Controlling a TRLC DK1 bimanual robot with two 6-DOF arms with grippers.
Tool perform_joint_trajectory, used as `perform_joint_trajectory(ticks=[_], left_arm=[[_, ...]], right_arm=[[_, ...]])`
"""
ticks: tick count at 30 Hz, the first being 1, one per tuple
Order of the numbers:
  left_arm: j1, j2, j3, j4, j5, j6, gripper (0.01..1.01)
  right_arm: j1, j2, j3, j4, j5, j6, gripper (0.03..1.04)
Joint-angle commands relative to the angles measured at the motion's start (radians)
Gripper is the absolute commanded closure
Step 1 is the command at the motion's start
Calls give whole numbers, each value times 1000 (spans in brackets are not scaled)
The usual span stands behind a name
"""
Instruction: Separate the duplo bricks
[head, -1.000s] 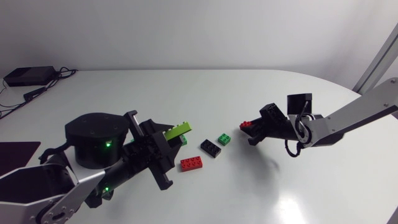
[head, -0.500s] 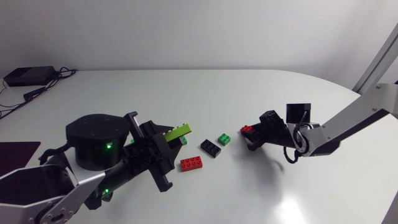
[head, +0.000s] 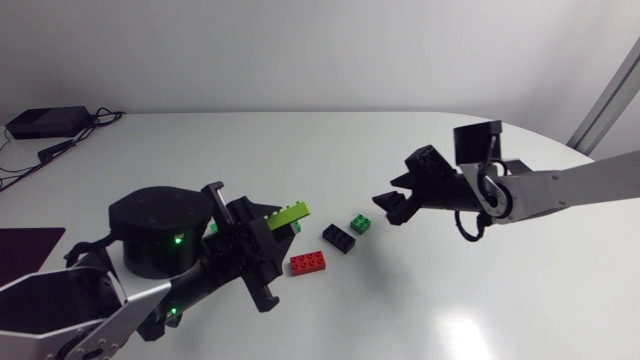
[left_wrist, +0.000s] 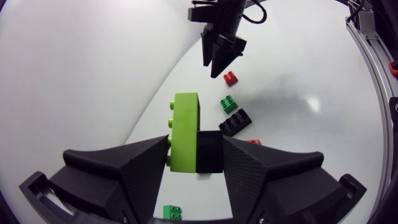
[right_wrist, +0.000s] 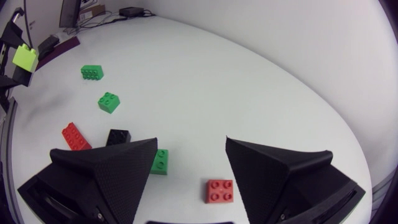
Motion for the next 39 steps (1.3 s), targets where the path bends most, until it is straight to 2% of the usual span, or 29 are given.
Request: perform_joint_trajectory(ticks=[1, 6, 15, 18, 19, 21, 30, 34, 39], left_arm=[[-11, -3, 8, -9, -12, 8, 613], [-9, -3, 10, -12, -12, 7, 613], [-9, 4, 5, -6, -13, 4, 613], [-13, 14, 8, -3, -13, 2, 613], [-14, 17, 8, -3, -13, 2, 613], [-17, 21, 10, -1, -13, 1, 613], [-19, 23, 16, 2, -27, 5, 613], [-13, 4, 25, -7, -39, 15, 613], [26, -37, 45, -35, -50, 44, 613]], right_arm=[[60, 29, 47, -74, 29, 28, 248], [103, 167, 170, -216, 65, 48, 251], [114, 275, 226, -288, 104, 49, 497], [116, 281, 229, -303, 104, 48, 630], [117, 281, 231, -305, 104, 48, 702], [125, 275, 228, -305, 104, 43, 925], [168, 227, 272, -294, 101, 46, 957], [198, 245, 354, -306, 101, 55, 956], [261, 357, 489, -360, 103, 57, 956]])
